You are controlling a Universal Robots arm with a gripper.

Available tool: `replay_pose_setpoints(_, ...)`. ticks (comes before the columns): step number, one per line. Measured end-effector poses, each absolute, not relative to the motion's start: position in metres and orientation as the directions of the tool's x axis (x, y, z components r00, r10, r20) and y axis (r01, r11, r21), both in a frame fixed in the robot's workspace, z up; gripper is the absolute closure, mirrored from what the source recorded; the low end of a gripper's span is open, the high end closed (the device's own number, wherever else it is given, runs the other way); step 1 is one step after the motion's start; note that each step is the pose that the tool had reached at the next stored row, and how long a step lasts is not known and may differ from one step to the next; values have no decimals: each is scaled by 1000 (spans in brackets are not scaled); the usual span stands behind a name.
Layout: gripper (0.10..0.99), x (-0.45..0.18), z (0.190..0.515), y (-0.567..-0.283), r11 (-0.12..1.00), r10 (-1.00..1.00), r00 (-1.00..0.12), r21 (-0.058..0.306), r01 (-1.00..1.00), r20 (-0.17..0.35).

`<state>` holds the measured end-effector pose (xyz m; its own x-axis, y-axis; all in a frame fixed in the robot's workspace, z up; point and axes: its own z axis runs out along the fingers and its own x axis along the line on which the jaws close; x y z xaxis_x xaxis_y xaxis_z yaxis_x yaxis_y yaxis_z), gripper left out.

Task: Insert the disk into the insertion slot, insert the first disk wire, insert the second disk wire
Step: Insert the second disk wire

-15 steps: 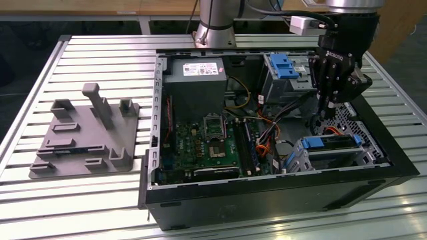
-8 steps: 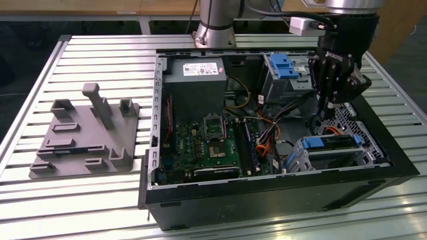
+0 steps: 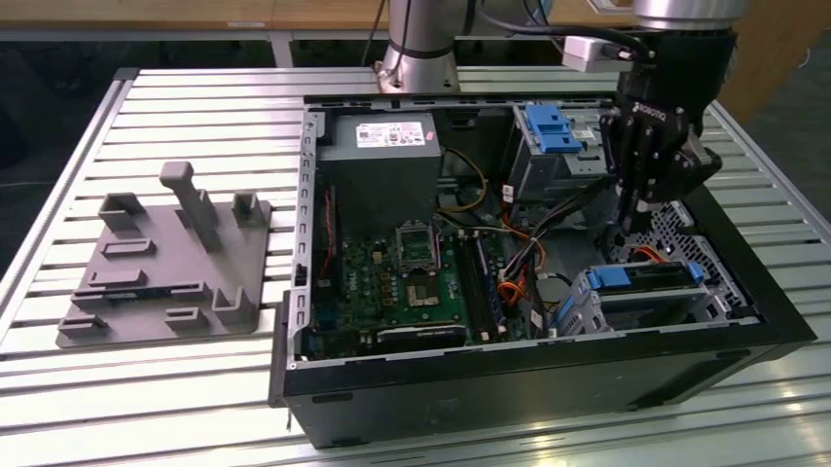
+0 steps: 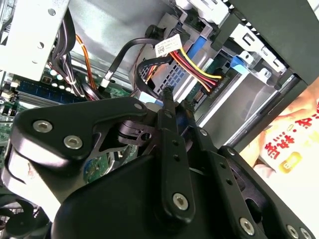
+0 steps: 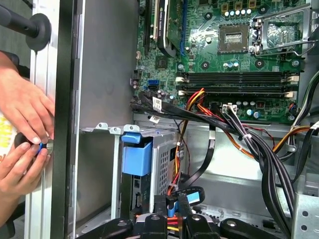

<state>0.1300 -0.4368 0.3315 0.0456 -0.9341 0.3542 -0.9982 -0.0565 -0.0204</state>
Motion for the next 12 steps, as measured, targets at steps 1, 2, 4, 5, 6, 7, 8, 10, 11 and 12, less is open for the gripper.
replay_pose_setpoints(1, 878, 130, 331, -437, -56, -934, 46, -21, -998, 354)
replay_pose_setpoints(2, 878, 130, 331, -437, -57, -934, 46, -21, -998, 353)
replay_pose_setpoints(4, 878, 130, 331, -437, -57, -935, 46, -21, -998, 353)
replay_pose_setpoints(5, 878, 130, 331, -438, -57, -935, 46, -21, -998, 352)
replay_pose_setpoints(6, 878, 130, 331, -438, -57, -935, 45, -21, -998, 352)
replay_pose_setpoints(7, 878, 130, 331, -438, -57, -935, 45, -21, -998, 351)
replay_pose_setpoints(8, 878, 129, 330, -438, -56, -935, 45, -21, -998, 351)
replay_pose_setpoints(10, 878, 129, 330, -438, -56, -935, 45, -21, -998, 351)
replay_pose_setpoints(11, 878, 129, 330, -438, -56, -935, 45, -21, -998, 351)
replay_pose_setpoints(12, 878, 129, 330, -438, -57, -935, 45, -21, -998, 351)
